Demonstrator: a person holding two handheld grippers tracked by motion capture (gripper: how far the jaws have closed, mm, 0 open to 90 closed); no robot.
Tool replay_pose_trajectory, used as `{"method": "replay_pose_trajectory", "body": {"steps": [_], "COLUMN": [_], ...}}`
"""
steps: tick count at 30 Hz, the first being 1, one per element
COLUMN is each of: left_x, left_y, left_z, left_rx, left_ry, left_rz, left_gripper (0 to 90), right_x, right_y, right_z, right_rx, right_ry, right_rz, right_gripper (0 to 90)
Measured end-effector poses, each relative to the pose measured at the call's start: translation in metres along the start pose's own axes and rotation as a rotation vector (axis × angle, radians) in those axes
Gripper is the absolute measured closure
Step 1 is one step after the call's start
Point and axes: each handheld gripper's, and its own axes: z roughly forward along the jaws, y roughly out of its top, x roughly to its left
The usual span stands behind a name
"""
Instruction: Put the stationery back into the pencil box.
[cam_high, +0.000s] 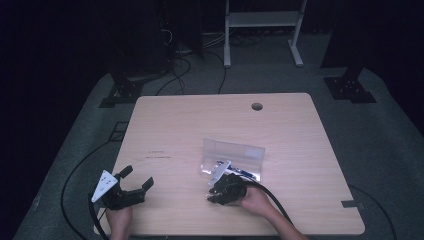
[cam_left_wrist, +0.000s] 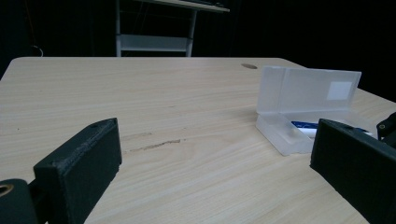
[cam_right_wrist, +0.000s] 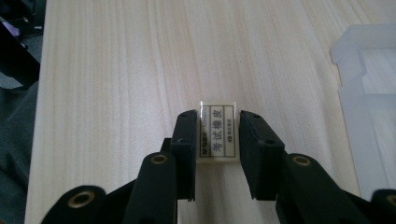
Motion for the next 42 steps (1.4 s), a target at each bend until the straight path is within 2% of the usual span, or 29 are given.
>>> {"method": "replay_pose_trajectory", "body": {"steps": [15, 32, 42], "left_x": [0.0, 0.0, -0.001], "left_y": [0.0, 0.0, 0.0], "left_z": [0.0, 0.0, 0.001], "left_rx": [-0.001, -0.003, 0.001], "left_ry": [-0.001, -0.002, -0.003], "left_rz": [0.002, 0.0, -0.001], "left_gripper": [1.1, 1.1, 1.1], "right_x": [-0.013, -0.025, -0.033], "right_y": [0.014, 0.033, 0.039], "right_z": [-0.019, -0.03, -0.035], "right_rx": [-0.053, -0.062, -0.075], "right_ry": [-0.034, -0.069, -0.091], "right_rz": [0.011, 0.006, 0.027], "right_gripper": [67.7, 67.7, 67.7]}}
